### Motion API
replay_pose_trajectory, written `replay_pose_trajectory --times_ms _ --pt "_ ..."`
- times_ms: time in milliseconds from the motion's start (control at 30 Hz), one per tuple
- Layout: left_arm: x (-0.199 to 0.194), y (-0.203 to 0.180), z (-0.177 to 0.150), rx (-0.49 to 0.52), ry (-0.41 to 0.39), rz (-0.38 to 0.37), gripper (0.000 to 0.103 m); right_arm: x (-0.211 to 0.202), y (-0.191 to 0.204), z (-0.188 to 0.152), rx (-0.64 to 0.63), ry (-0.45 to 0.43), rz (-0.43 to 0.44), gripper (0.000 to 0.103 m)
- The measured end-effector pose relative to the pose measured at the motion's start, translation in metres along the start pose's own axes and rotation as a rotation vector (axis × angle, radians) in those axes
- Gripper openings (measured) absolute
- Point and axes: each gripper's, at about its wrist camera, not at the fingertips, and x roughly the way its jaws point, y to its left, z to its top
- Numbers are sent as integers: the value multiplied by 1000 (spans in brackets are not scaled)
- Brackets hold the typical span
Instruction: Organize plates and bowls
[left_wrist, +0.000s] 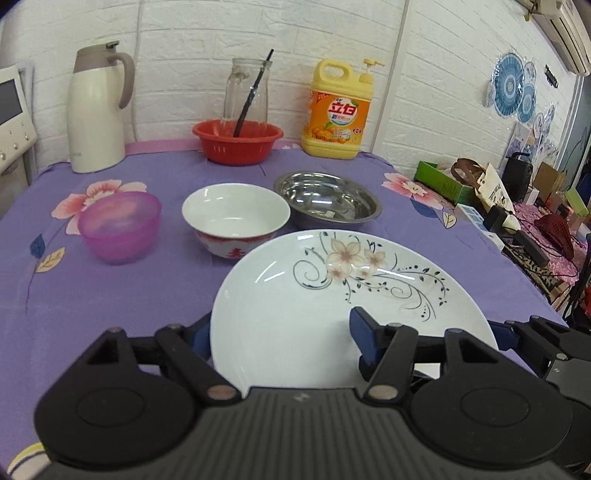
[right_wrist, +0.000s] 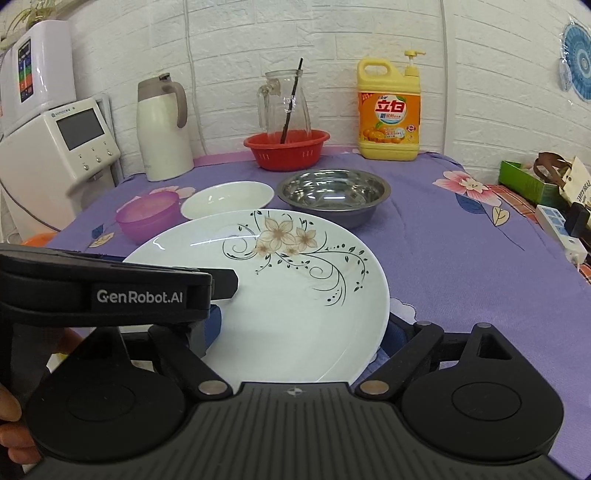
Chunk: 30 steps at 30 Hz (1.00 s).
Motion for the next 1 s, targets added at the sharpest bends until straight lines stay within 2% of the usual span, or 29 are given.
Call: replay_pose_trajectory --times_ms 100,233,367,533,667,800,1000 --pt "-36 15 -14 -21 -28 36 64 -16 21 -4 -17 -14 35 103" --pt "-76 37 -41 -23 -47 132 64 -36 62 -18 -64 -23 100 103" --pt "-113 71 -72 -94 -51 192 64 -42 99 -33 -101 0 180 103" --pt "-139 101 -106 -178 -42 238 64 -45 138 -49 -166 45 256 103" --pt "-145 111 -118 -220 -58 205 65 -43 159 -59 -215 50 247 103" --pt "-143 111 -123 -220 -76 180 66 -36 156 -62 -176 90 254 103" --pt "-148 121 -123 -263 -72 132 71 -38 154 -62 -185 85 267 103"
